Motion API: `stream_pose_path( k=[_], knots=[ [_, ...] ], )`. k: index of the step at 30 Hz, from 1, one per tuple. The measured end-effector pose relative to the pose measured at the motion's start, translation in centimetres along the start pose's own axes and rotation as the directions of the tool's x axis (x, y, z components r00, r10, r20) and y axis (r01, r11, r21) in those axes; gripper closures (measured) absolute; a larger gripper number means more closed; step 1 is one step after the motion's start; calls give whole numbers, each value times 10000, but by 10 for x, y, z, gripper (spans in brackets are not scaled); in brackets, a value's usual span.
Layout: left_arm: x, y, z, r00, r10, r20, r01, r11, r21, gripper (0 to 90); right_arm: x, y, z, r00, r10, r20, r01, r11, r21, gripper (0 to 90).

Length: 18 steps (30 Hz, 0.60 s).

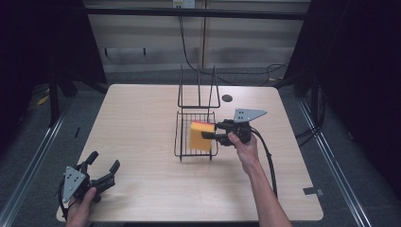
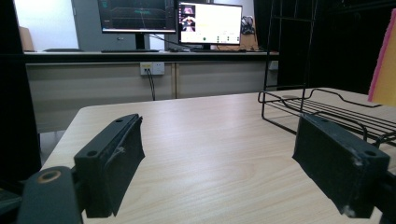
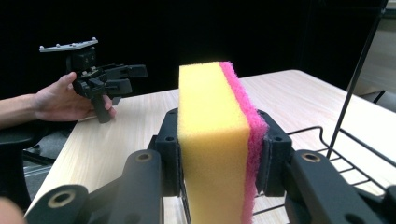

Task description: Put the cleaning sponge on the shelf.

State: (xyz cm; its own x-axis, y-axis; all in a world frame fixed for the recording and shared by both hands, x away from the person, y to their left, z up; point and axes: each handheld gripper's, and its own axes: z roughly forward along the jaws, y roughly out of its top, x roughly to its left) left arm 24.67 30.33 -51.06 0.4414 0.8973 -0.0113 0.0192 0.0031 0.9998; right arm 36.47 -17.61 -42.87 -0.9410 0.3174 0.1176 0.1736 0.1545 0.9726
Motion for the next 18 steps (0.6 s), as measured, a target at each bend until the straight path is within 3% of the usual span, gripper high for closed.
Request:
stream_pose_path(
  k=[18],
  knots=[
    [0, 0, 0, 10000, -22, 21, 22, 10000, -19, 156, -8, -14, 20, 9996, 117, -257, -102, 9982, 583, 602]
  ],
)
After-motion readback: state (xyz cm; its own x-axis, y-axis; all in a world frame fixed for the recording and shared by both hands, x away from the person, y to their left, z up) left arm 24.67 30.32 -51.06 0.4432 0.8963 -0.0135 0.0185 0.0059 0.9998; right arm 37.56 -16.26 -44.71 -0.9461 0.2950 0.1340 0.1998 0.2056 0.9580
